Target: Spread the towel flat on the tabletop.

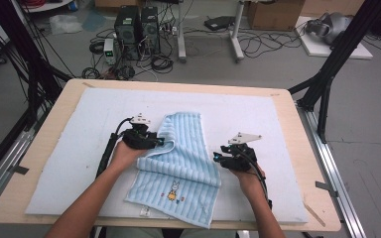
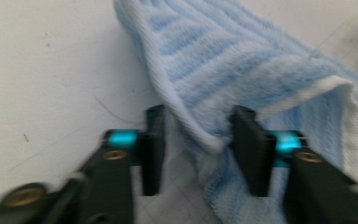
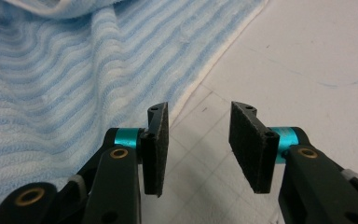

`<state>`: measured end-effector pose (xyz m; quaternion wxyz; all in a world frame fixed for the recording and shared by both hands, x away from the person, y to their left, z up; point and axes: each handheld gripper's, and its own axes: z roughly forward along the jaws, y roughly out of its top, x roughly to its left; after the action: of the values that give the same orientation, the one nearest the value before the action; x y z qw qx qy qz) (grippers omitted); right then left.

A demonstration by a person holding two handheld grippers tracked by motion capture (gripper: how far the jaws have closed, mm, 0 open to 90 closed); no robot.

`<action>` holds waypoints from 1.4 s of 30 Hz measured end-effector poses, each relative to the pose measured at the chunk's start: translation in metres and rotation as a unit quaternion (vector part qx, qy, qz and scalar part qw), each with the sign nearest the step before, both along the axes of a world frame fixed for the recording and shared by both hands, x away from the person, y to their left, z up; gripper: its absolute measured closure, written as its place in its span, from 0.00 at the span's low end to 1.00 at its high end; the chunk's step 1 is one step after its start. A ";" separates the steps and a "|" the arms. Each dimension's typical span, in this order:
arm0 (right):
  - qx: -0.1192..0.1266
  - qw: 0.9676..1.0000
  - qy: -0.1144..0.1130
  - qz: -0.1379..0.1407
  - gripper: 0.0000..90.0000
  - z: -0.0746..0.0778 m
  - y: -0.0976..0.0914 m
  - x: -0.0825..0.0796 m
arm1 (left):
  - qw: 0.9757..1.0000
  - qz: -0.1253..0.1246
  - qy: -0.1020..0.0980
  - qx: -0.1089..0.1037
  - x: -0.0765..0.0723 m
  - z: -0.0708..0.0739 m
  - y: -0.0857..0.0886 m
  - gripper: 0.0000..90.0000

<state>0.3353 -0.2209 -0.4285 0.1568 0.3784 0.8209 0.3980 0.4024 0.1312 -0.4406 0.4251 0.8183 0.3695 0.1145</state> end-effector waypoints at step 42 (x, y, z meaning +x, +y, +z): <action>-0.043 0.999 0.007 -0.010 0.60 -0.008 0.081 0.104 | 0.983 0.183 0.011 -0.011 0.041 0.004 0.098 0.45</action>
<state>0.4396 -0.1401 -0.4366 0.1706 0.3821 0.8345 0.3584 0.4434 0.2290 -0.4361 0.4018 0.7331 0.5192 0.1777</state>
